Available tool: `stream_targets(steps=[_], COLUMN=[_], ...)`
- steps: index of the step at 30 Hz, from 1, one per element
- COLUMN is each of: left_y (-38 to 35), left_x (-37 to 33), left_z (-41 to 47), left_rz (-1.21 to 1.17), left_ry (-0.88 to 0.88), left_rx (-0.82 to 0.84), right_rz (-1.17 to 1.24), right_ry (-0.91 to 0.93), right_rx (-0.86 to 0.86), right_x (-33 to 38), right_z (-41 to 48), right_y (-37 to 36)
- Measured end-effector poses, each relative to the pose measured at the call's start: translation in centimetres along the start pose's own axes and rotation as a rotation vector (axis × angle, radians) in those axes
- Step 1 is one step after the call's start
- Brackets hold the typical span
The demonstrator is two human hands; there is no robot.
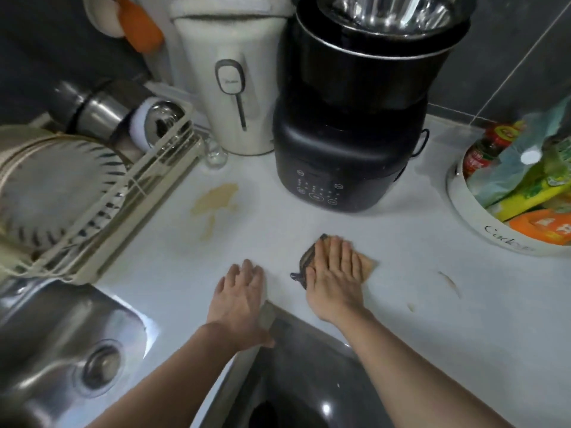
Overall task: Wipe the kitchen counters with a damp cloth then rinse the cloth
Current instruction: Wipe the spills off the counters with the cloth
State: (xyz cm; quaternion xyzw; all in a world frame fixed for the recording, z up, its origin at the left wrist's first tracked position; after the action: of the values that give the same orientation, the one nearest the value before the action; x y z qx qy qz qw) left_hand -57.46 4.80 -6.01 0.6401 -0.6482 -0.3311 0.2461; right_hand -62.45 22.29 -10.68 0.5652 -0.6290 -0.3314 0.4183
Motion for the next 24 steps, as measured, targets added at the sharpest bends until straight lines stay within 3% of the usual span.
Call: stream_targets(steps=[2, 4, 8, 11, 15, 18, 22, 24], left_y=[0.4, 0.9, -0.3, -0.8, -0.4, -0.6, -0.4, -0.5], left_x=[0.2, 1.3, 3.6, 3.9, 4.2, 4.4, 4.3, 4.2], left_z=[0.2, 0.5, 1.0, 1.2, 1.6, 1.8, 1.7, 1.8], left_rz=[0.024, 0.032, 0.078, 0.152, 0.191, 0.15, 0.1, 0.092], left_ry=[-0.013, -0.062, -0.143, -0.172, -0.193, -0.198, -0.212, -0.195], left_rx=[-0.053, -0.075, 0.064, 0.163, 0.196, 0.192, 0.207, 0.217], right_rz=[-0.089, -0.175, -0.108, -0.037, -0.124, -0.164, -0.129, -0.068], right_ry=[0.173, 0.269, 0.027, -0.035, 0.193, 0.313, 0.065, -0.077], right_rx=[0.028, -0.05, -0.05, -0.083, 0.008, -0.015, -0.03, -0.022], right_x=[1.4, -0.6, -5.1, 0.4, 8.2, 6.1, -1.9, -2.3], right_z=[0.0, -2.2, -1.8, 2.5, 4.1, 1.1, -2.9, -2.6], right_y=[-0.5, -1.2, -0.5, 1.1, 0.6, -0.1, -1.2, -0.6])
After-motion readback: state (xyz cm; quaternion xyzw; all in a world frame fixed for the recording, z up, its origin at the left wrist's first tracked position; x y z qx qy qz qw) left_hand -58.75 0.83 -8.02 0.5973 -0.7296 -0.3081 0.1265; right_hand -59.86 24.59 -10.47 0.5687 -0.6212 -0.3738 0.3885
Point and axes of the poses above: each hand's wrist, its own z-axis towards the middle knuckle, its own y-axis out of the back of the hand, x = y × z, the point moved 6 cm from there along z, towards the middle knuckle, and after that the axes turned 12 degrees about x, right-handed, at the moved point
